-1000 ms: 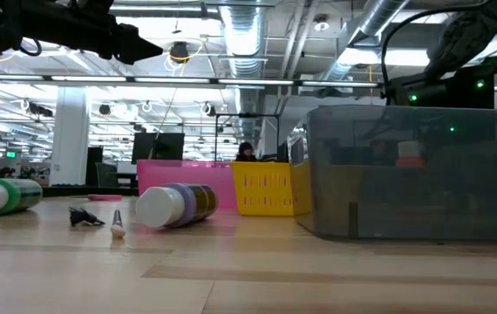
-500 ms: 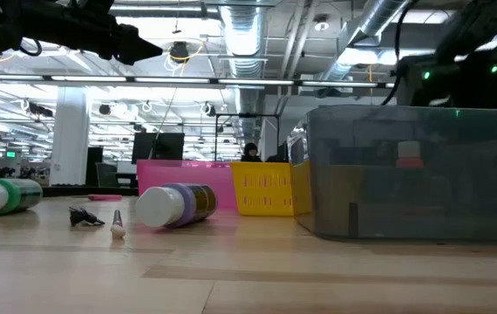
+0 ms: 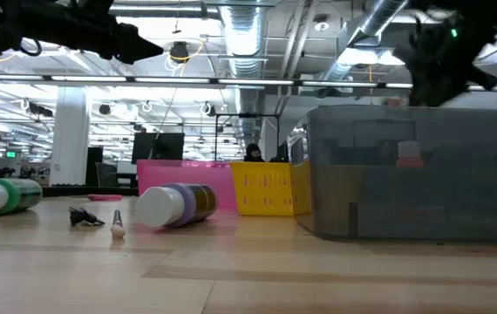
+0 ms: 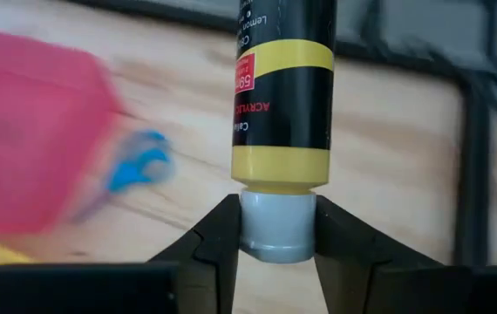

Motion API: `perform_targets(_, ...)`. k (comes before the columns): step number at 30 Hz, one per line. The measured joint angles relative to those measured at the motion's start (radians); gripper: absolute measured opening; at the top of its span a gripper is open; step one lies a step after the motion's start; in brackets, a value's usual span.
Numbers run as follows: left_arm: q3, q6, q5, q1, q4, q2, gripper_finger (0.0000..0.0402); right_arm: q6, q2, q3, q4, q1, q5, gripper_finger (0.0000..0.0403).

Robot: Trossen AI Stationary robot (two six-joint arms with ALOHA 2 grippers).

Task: Pick & Place Paint Supplies
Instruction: Put the yellow paint bottle into the yellow bin

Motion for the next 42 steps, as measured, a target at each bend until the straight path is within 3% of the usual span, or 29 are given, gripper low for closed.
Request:
perform_targets(7,0.000,-0.063,0.191,0.000,-0.001,0.000,0.0204,-0.447,0.016,0.079,0.334,0.000,-0.057,0.0109)
perform_targets(14,0.000,-0.121,0.313,0.000,0.003,0.000,0.0204,-0.742,0.120,0.082,0.598,0.000,-0.171,0.0109)
perform_targets(21,0.001,-0.171,0.561,0.000,0.004,0.016,0.0204,-0.902,0.257,0.082,0.802,0.000,-0.400,0.0109)
perform_targets(26,0.028,-0.218,0.628,-0.009,0.001,0.082,0.0221,-0.922,0.331,0.083,0.878,-0.008,-0.539,0.0109)
perform_targets(32,0.103,-0.276,0.652,-0.020,-0.001,0.238,0.0272,-0.921,0.428,0.129,0.841,-0.016,-0.637,0.0109)
perform_targets(42,0.244,-0.314,0.689,-0.020,-0.074,0.465,0.0316,-1.015,0.650,0.471,0.424,0.011,-0.671,0.0109)
